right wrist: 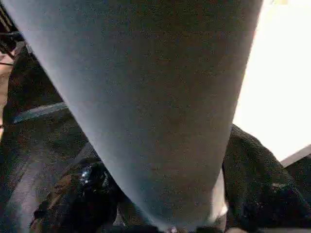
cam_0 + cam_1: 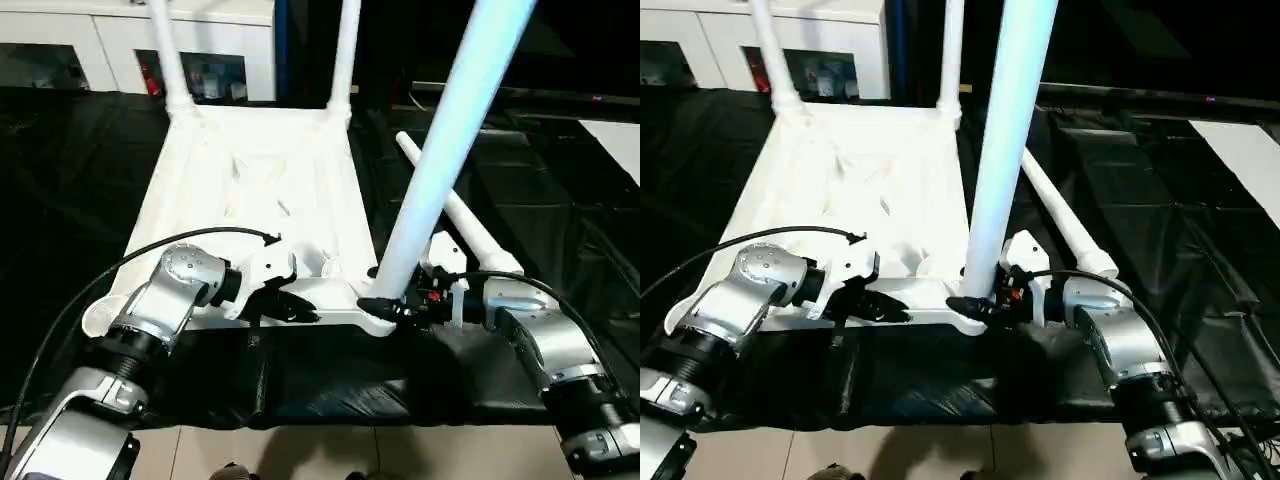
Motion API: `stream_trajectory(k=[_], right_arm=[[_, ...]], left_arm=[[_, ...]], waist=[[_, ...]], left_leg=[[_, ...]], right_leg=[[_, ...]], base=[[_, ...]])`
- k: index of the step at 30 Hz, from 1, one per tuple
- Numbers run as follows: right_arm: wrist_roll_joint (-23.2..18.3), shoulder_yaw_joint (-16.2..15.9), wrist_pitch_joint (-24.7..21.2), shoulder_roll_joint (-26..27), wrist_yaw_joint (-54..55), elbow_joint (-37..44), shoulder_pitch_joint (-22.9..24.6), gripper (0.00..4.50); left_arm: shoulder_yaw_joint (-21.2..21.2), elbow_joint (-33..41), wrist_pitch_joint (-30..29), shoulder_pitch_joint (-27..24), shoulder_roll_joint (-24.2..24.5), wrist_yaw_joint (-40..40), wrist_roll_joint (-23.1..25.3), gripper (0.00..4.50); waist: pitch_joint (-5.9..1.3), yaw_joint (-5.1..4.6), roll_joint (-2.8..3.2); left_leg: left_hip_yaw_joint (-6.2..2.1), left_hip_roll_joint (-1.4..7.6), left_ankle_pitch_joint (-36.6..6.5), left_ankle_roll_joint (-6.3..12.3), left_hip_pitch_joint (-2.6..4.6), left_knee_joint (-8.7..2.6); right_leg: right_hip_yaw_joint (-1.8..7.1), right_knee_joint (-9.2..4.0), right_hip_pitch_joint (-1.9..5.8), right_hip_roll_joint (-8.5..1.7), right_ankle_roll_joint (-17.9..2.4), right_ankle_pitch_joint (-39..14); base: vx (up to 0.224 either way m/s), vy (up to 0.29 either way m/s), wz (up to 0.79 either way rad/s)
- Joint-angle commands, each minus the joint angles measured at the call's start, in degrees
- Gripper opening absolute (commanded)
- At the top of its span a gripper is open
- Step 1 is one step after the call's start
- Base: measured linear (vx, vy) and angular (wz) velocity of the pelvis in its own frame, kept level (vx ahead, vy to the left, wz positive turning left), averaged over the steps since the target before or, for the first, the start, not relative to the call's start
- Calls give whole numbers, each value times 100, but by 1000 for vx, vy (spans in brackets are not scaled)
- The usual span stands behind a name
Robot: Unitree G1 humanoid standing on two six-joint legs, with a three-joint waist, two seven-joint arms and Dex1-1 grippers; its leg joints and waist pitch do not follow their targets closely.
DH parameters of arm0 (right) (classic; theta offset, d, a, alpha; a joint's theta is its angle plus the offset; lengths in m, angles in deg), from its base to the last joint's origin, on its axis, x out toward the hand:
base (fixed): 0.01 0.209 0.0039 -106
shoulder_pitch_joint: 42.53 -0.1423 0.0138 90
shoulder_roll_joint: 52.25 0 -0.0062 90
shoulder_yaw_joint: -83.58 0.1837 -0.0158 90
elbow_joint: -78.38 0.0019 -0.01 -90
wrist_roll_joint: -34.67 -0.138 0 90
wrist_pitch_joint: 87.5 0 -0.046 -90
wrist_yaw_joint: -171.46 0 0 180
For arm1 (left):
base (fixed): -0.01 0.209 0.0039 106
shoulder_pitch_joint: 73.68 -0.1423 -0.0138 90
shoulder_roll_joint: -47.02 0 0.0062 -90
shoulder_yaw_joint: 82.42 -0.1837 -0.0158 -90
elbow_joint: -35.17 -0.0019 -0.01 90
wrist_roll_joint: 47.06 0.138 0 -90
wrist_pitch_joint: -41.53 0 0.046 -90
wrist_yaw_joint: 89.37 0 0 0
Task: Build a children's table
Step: Rotate leg to tighten
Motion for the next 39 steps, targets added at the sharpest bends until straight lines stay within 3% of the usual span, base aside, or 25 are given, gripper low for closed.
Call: stream_trajectory(k=[1,4,5,7,8,9,12,15,20,23,24,25,27,28,30,32,33,35,36,38,39], right_arm=[[-132,-377,-185,118,-268,68,187,256],[-187,-280,-196,213,-170,-3,263,255],[-193,-265,-191,235,-150,-17,278,255],[-248,-145,-181,374,23,-90,348,254],[-254,-109,-162,419,90,-117,358,254],[-266,-76,-153,452,130,-125,368,254],[-268,-3,-107,552,279,-183,396,254],[-252,-7,-65,595,358,-197,426,254],[-203,145,43,767,655,-330,408,254],[-50,380,239,1026,1356,-670,276,254],[38,498,359,1164,1776,-925,166,254],[190,681,571,1395,2555,-1414,-63,254],[223,826,688,1589,3116,-1790,-267,254],[189,919,720,1700,3374,-1980,-388,254],[138,1065,773,1907,3844,-2323,-627,253],[198,1114,877,2117,4270,-2653,-873,253],[243,1093,908,2172,4358,-2730,-933,253],[272,1080,914,2227,4445,-2796,-986,253],[277,1095,922,2278,4506,-2849,-1026,253],[312,1118,928,2388,4625,-2987,-1122,253],[327,1124,960,2437,4622,-3072,-1168,253]], left_arm=[[84,140,151,334,-229,36,-295,0],[136,86,148,339,-247,63,-310,0],[145,81,149,339,-246,73,-310,0],[189,64,122,336,-253,120,-323,0],[197,58,120,338,-250,124,-324,0],[203,46,126,341,-250,122,-322,0],[225,4,129,340,-252,140,-325,0],[225,-7,135,323,-240,148,-314,0],[247,-28,89,326,-253,230,-290,0],[292,-65,-58,354,-338,577,-182,0],[330,-100,-193,387,-437,865,-119,0],[415,-146,-457,449,-648,1354,-62,0],[435,-111,-661,459,-801,1673,-5,0],[443,-87,-742,460,-896,1861,34,0],[465,-7,-914,444,-1091,2194,80,0],[445,149,-1106,385,-1305,2519,153,0],[426,225,-1174,352,-1371,2595,173,0],[417,303,-1248,318,-1434,2665,180,0],[395,357,-1278,295,-1467,2709,186,0],[347,444,-1311,255,-1507,2764,198,0],[326,468,-1308,239,-1509,2774,205,0]], waist=[[-410,-9,79],[-410,-2,74],[-413,9,120],[-421,15,96],[-419,32,170],[-417,8,119],[-388,5,174],[-369,-7,171],[-383,-23,192],[-379,-65,193],[-382,-82,137],[-365,-124,170],[-378,-177,166],[-374,-207,127],[-381,-214,129],[-394,-226,151],[-401,-236,101],[-402,-220,141],[-407,-225,104],[-395,-232,131],[-384,-250,80]], left_leg=[[-107,381,-586,367,70,-375],[-109,382,-614,331,74,-378],[-113,382,-621,309,77,-379],[-115,375,-598,313,68,-377],[-129,374,-598,300,66,-379],[-127,367,-671,276,58,-386],[-136,356,-946,183,70,-393],[-140,349,-1124,106,82,-405],[-147,356,-1077,93,84,-410],[-157,347,-1146,18,80,-420],[-148,335,-1160,31,75,-413],[-156,340,-1200,-43,67,-415],[-169,322,-1177,-88,50,-405],[-171,322,-1130,-83,31,-410],[-158,302,-1029,-3,22,-390],[-143,301,-910,80,33,-370],[-132,300,-815,139,24,-372],[-134,313,-714,206,25,-371],[-126,311,-703,232,22,-369],[-129,314,-754,275,24,-377],[-123,311,-857,274,26,-383]], right_leg=[[337,-334,343,-545,-1482,-548],[338,-332,344,-549,-1474,-584],[337,-341,345,-550,-1474,-551],[339,-326,360,-555,-1483,-476],[336,-316,359,-561,-1492,-461],[325,-329,371,-547,-1484,-518],[327,-389,353,-558,-1387,-1046],[335,-438,338,-553,-1255,-1428],[335,-412,323,-547,-1303,-1247],[328,-414,322,-547,-1304,-1347],[331,-432,330,-545,-1289,-1409],[332,-435,311,-566,-1254,-1651],[322,-443,329,-569,-1199,-1812],[322,-442,332,-563,-1189,-1803],[323,-457,340,-552,-1143,-1756],[329,-444,328,-547,-1231,-1538],[327,-431,336,-527,-1259,-1371],[326,-394,334,-528,-1326,-1132],[326,-391,340,-521,-1335,-1068],[321,-387,333,-526,-1362,-1060],[318,-413,330,-520,-1325,-1227]], base=[[0,0,0],[0,0,0],[0,0,0],[0,0,0],[0,0,0],[0,0,0],[0,0,0],[0,0,0],[0,0,0],[0,0,0],[0,0,0],[0,0,0],[0,0,0],[0,0,0],[0,0,0],[0,0,0],[0,0,0],[0,0,0],[0,0,0],[0,0,0],[0,0,0]])
